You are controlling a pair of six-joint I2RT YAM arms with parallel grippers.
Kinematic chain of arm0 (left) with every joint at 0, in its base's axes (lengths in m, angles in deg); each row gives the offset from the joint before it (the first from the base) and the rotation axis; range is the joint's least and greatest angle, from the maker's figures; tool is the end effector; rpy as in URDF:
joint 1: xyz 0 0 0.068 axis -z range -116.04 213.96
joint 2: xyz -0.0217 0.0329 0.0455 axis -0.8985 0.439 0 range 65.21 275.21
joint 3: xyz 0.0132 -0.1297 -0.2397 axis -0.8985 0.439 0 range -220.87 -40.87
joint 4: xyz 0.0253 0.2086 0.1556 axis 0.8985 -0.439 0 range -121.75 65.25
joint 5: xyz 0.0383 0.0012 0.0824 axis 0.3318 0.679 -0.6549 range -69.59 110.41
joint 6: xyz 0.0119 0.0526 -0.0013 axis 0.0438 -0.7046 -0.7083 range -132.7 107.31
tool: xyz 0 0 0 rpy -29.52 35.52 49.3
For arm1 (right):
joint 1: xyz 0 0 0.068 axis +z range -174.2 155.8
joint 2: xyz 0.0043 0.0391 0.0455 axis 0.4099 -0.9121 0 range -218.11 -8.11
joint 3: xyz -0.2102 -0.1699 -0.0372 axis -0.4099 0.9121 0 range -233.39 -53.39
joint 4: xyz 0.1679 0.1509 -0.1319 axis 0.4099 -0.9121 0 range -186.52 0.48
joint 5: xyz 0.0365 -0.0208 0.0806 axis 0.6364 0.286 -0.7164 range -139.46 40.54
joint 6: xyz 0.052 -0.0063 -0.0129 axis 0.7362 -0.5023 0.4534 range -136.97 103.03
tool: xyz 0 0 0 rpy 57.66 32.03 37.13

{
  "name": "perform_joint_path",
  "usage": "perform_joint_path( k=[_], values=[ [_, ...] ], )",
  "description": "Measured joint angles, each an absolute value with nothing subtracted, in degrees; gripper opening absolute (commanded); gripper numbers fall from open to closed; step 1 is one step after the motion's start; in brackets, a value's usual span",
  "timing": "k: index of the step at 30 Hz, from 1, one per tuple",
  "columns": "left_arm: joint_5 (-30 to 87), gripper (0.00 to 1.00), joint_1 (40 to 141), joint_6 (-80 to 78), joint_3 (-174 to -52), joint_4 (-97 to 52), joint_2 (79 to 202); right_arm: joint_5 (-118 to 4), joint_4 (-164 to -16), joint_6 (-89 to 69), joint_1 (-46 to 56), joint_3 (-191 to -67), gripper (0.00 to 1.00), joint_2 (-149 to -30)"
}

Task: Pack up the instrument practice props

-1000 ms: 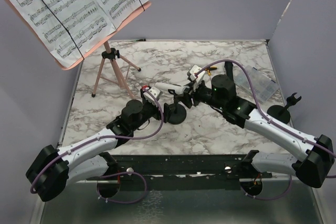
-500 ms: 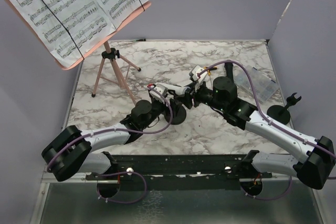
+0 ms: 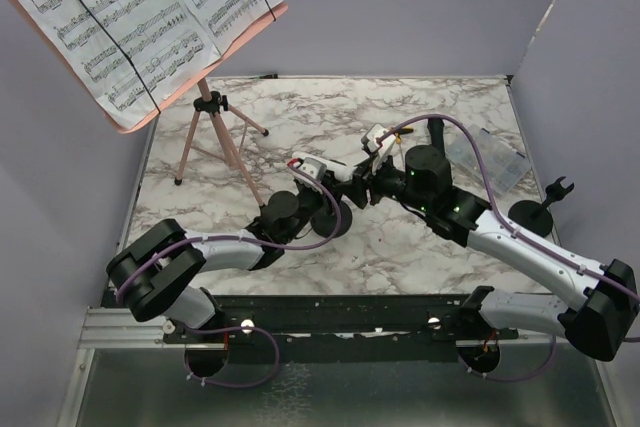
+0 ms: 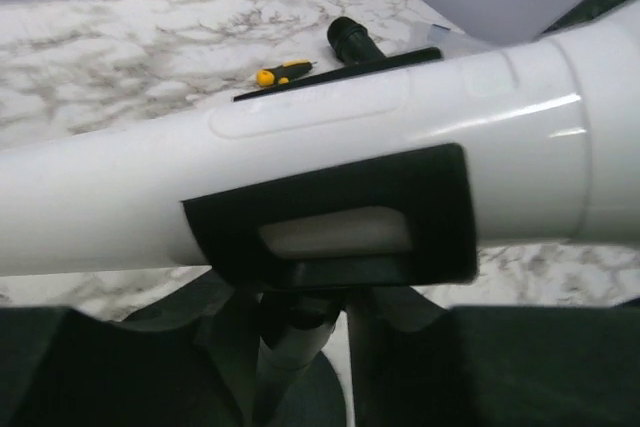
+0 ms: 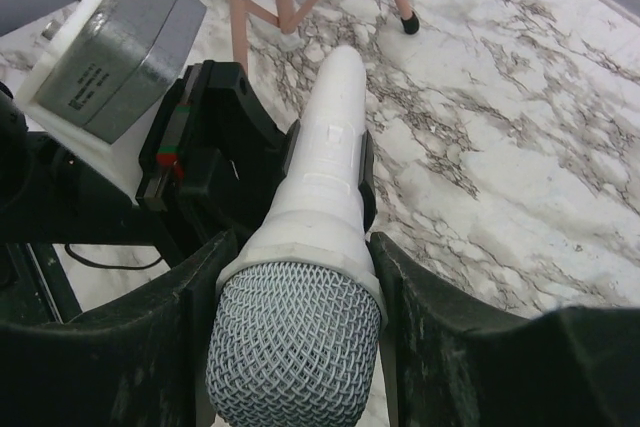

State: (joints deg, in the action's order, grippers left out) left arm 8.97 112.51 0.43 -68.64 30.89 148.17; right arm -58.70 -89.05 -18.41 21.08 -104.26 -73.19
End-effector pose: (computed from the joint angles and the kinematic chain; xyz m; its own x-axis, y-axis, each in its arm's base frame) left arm 0.1945 -0.2094 0.2094 -0.1320 -0.1868 -0.9735 0.5888 0.7753 -0.2286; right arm 0.1838 0.1937 0.3249 -0.1467 -0.1833 -0.9721 -0.8150 0.5793 0.0138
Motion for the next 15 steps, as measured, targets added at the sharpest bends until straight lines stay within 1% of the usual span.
perform_joint_path(
  k=[3,7,15],
  values=[
    [8.3,0.11,113.1,-1.3,-68.9,31.8,148.7,-58.6,-90.3,-18.0,21.1,-104.5,0.01,-73.2],
    [7.0,0.01,113.7,-2.4,-68.9,32.5,148.7,-58.3,-91.7,-17.9,21.1,-105.2,0.01,-73.2],
    [2.7,0.0,114.7,-3.3,-68.6,32.4,148.5,-58.3,-96.4,-17.9,21.1,-106.4,0.01,-73.2]
  ],
)
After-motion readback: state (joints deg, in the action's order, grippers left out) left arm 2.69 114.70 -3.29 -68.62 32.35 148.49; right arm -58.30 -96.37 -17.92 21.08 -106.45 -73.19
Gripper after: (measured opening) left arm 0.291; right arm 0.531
